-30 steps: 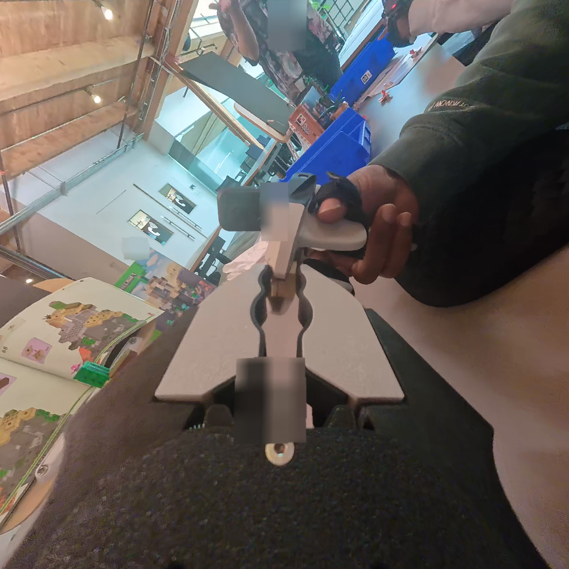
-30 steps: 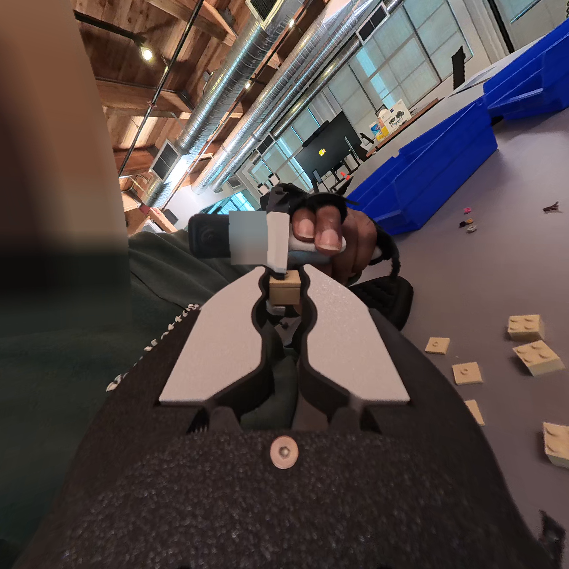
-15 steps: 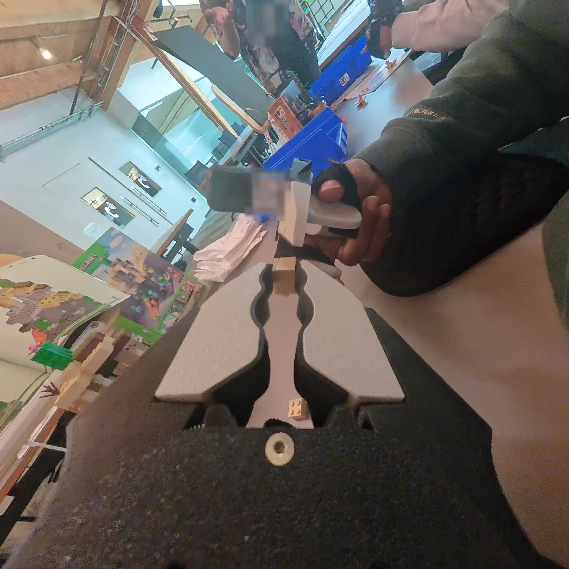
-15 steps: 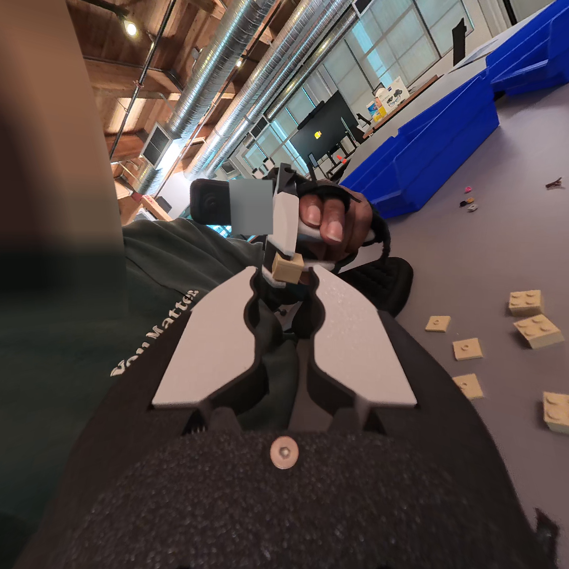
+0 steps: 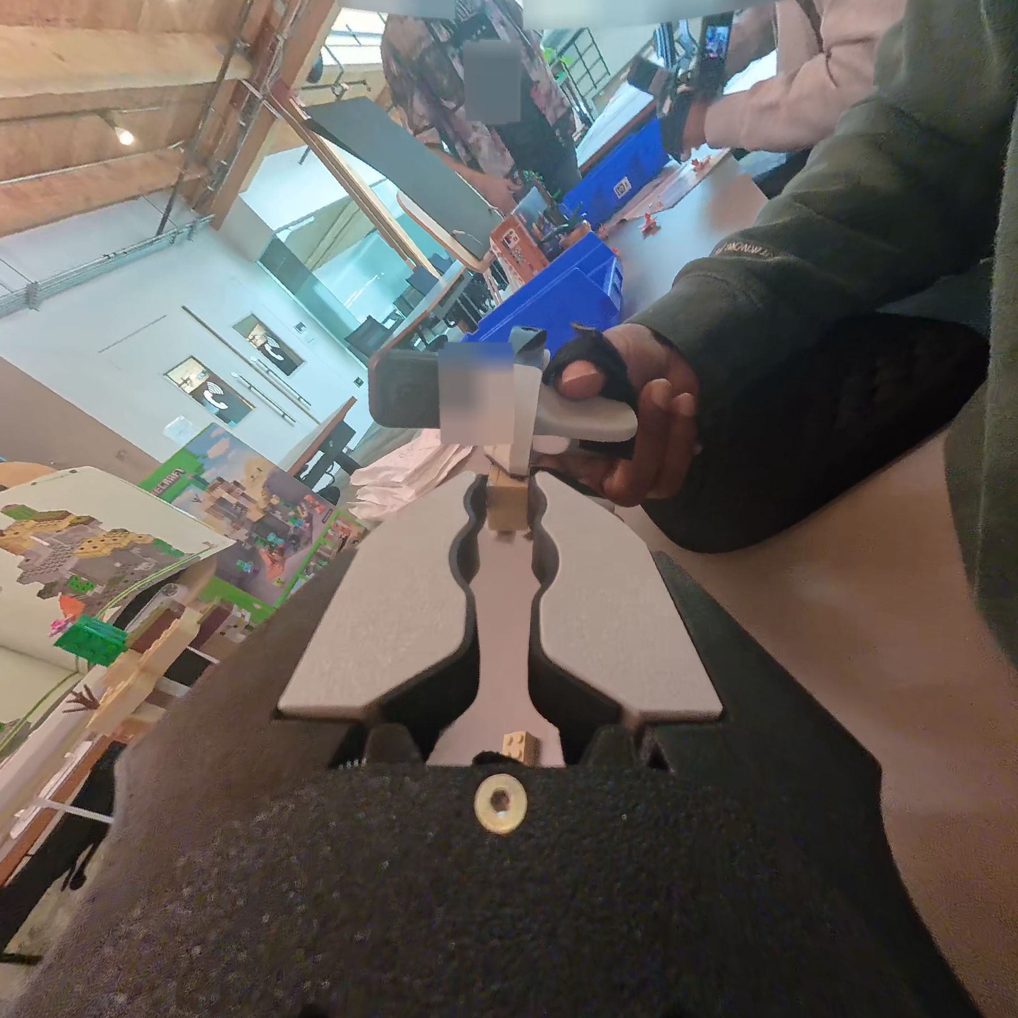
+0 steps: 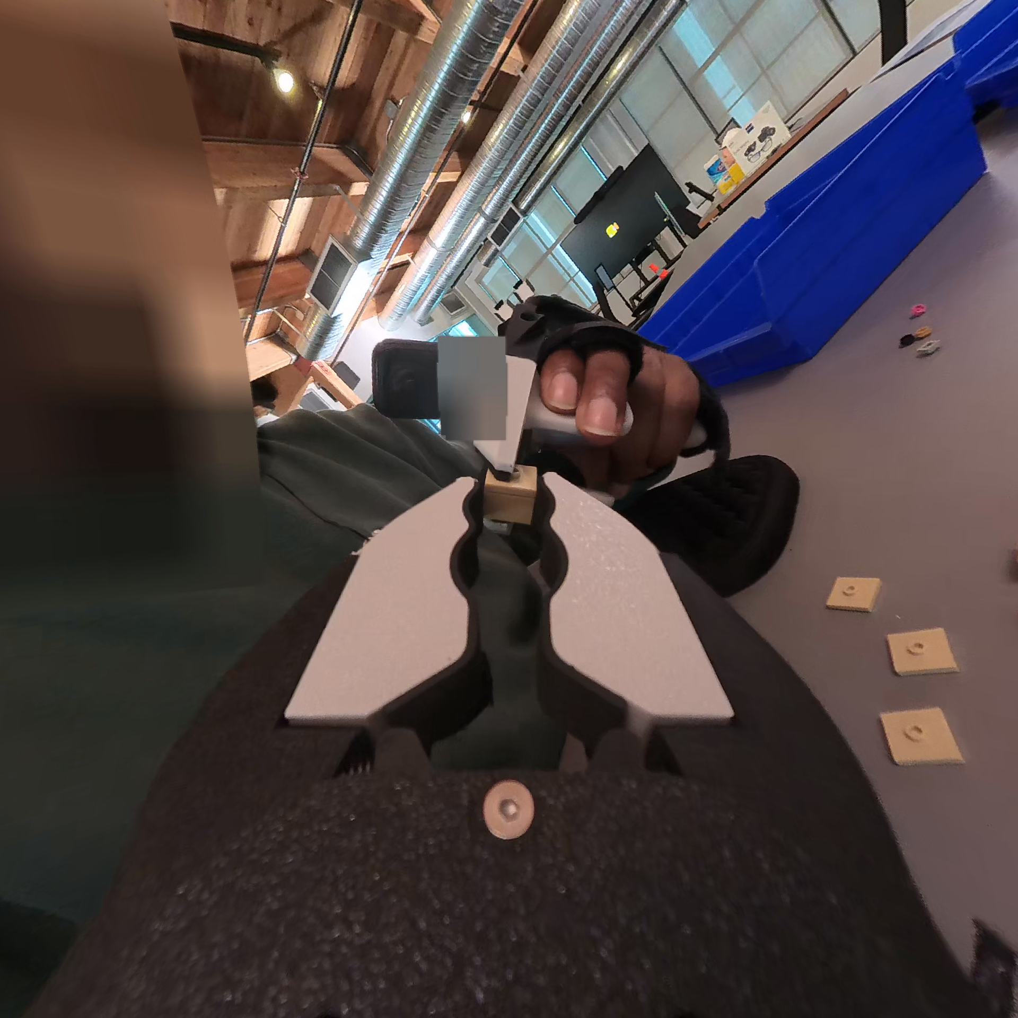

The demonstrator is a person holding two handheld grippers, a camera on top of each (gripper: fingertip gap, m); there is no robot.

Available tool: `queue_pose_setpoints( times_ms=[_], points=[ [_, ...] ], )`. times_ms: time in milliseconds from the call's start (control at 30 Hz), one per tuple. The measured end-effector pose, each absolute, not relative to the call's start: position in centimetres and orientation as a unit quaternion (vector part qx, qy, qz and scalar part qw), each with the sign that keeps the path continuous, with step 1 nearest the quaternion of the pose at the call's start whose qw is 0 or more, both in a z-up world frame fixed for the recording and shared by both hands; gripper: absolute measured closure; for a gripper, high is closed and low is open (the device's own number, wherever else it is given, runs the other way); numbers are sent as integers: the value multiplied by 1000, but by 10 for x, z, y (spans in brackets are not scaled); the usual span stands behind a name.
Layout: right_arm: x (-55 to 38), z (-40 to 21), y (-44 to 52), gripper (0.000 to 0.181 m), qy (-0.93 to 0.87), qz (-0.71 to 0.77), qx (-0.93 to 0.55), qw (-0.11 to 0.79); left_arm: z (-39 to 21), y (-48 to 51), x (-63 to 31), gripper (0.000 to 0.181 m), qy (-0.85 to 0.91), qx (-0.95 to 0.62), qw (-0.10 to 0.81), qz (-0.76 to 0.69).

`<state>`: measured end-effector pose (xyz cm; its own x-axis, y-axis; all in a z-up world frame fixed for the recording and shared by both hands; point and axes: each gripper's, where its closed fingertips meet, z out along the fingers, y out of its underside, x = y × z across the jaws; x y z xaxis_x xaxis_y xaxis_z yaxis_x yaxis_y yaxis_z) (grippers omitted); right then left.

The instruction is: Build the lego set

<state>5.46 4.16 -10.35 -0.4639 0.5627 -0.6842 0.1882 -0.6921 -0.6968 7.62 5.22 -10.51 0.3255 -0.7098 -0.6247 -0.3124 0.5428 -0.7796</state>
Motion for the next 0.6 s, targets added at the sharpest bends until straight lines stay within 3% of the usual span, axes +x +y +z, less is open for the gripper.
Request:
queue_pose_setpoints(
  times_ms=[167,600],
  points=[
    [53,-105,41,164,-364,774,-506,110,-104,53,74,160,550,-461,681,-145],
    [57,-111,33,165,-373,768,-518,61,-115,46,74,167,610,-448,647,-96]
  ],
)
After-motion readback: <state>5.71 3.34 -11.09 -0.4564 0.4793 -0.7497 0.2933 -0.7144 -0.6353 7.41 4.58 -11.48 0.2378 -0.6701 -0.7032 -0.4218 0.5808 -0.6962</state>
